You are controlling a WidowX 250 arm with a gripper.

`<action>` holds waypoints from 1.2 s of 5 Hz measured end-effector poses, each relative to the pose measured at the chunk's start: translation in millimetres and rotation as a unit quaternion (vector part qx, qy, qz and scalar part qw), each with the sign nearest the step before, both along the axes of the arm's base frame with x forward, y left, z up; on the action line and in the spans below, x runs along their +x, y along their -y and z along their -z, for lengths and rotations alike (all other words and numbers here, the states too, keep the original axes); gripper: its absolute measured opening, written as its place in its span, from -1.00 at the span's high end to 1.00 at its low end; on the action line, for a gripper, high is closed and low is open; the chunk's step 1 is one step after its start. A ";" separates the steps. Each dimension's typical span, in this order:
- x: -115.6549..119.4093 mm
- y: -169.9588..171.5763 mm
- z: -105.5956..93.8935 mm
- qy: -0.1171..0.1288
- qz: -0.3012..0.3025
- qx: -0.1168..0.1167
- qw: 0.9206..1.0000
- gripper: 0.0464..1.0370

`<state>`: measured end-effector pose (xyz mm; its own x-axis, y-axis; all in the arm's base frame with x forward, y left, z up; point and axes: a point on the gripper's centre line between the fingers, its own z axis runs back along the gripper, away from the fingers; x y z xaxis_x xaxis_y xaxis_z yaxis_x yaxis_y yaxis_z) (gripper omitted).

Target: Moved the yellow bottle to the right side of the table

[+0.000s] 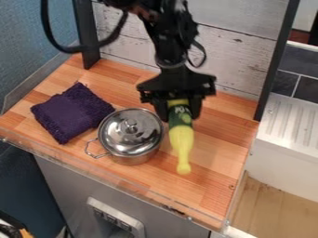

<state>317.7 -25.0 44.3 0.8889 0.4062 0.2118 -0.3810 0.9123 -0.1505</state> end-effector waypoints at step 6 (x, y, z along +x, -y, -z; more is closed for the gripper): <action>8.5 48.0 45.9 -0.048 0.088 0.027 0.995 -0.33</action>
<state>326.2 -73.0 -1.5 0.9623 0.2329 0.1408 -0.2249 0.9718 -0.0703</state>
